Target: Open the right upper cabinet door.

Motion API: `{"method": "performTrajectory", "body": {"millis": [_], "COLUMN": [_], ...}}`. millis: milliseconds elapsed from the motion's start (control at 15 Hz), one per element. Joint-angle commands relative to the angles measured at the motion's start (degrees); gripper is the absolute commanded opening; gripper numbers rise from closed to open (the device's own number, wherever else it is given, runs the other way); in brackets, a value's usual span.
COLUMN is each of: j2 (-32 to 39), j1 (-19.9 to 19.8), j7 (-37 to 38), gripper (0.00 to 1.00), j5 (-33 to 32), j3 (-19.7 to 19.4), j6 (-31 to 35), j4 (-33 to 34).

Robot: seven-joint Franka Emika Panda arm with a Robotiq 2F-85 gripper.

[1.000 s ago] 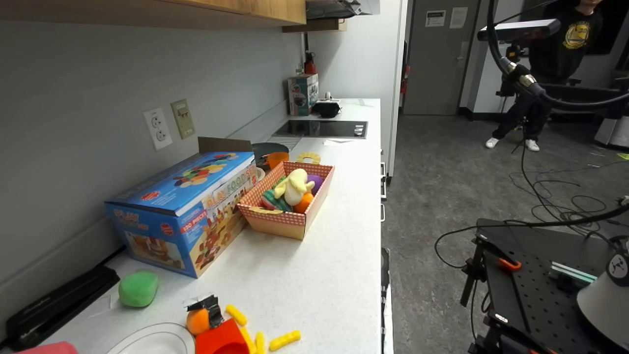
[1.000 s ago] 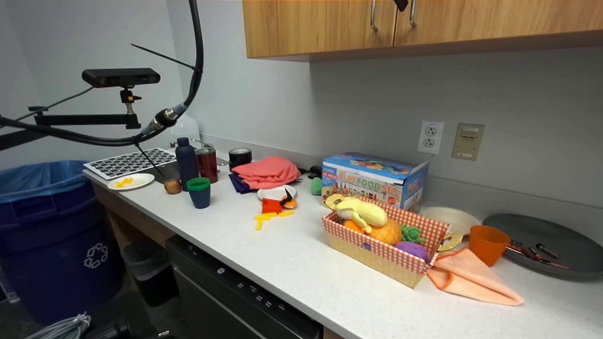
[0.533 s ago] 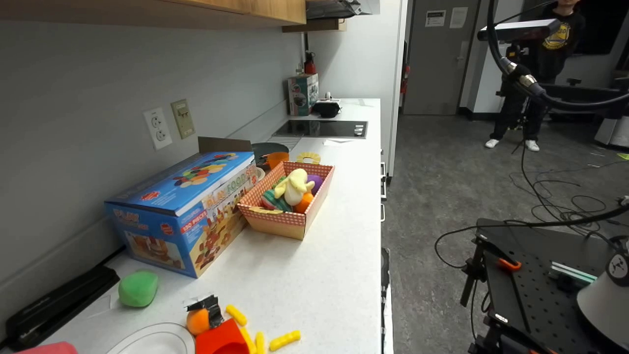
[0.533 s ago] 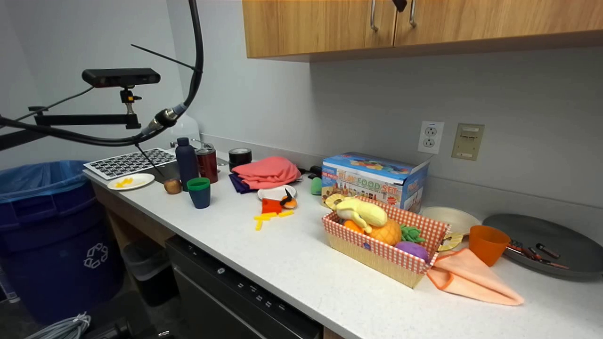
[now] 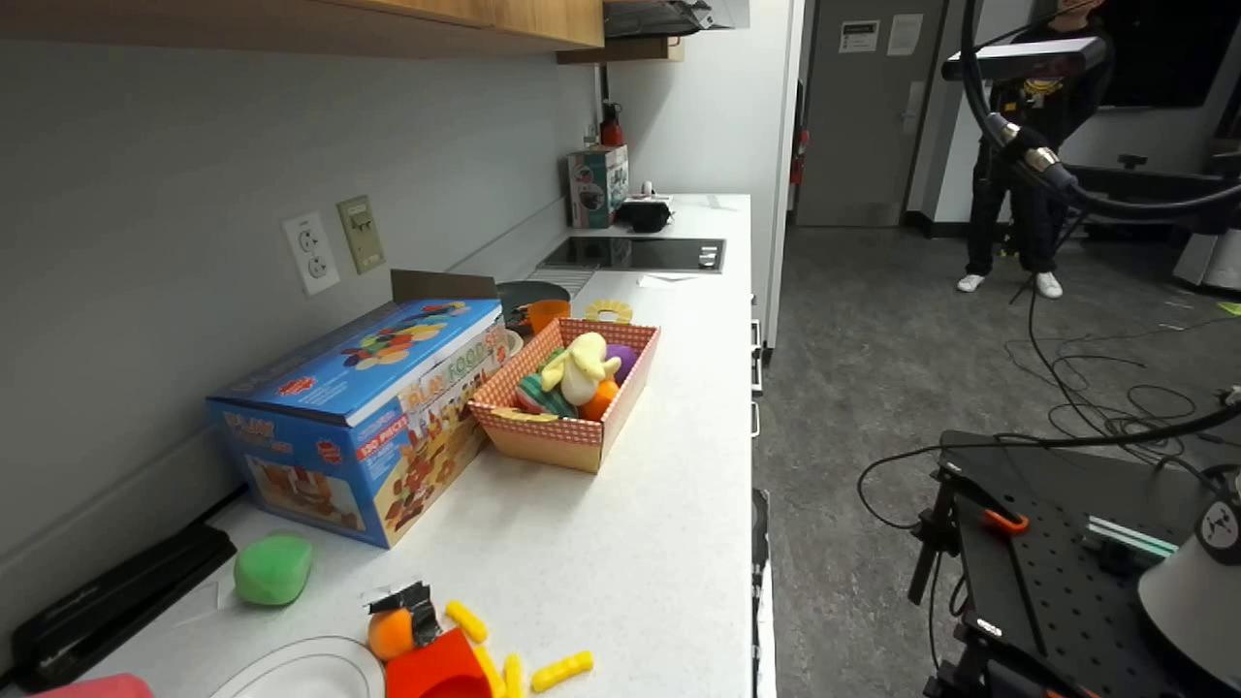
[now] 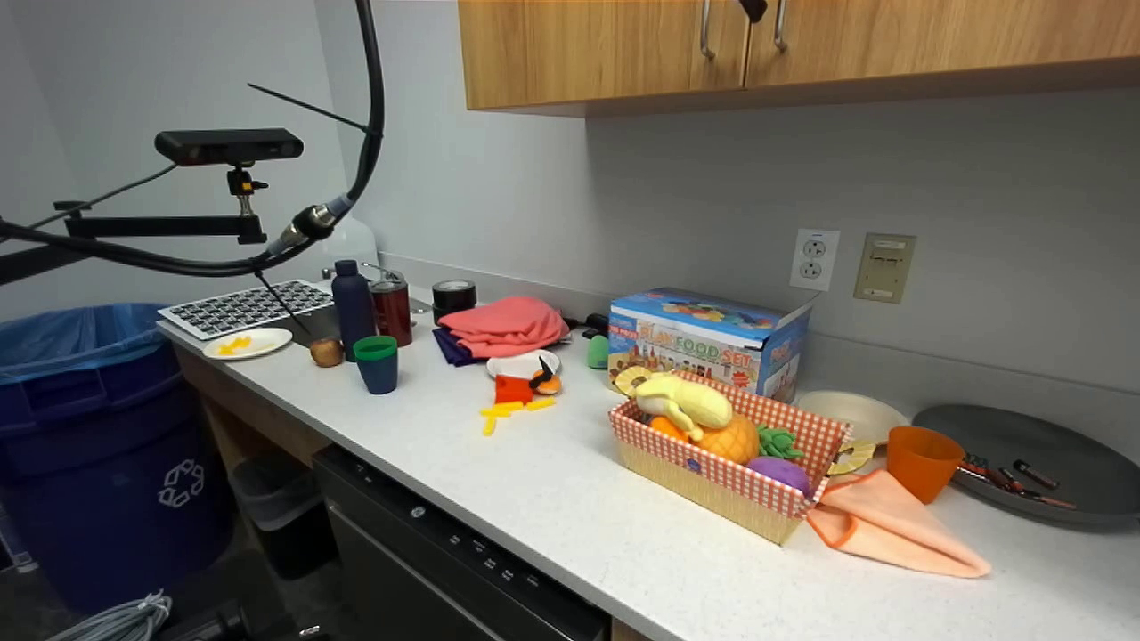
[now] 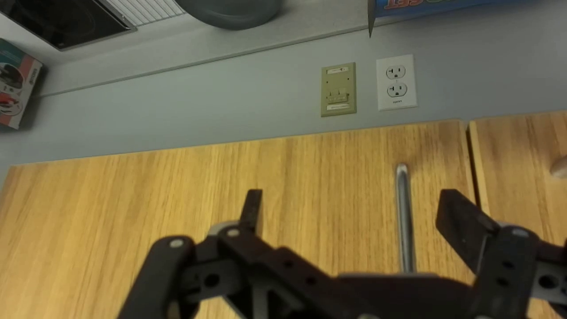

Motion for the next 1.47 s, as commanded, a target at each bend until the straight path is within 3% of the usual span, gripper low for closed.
{"method": "performTrajectory", "body": {"millis": [0,400,1067,1333,1400], "j2": [1.38,2.21,2.13,1.28,1.65], "j1": [-0.66,-1.02,-1.35,-2.21,-3.59], "j7": [1.62,4.16,13.21,15.69,16.52], "gripper": [1.00,1.00,1.00,1.00,1.00], "j5": [-1.05,-4.32,-19.87,-25.50,-27.38], "j3": [0.93,1.72,1.59,2.83,1.22], "j6": [0.35,0.24,-4.18,-8.91,-3.93], "j4": [2.37,4.63,6.02,6.81,1.40]}}
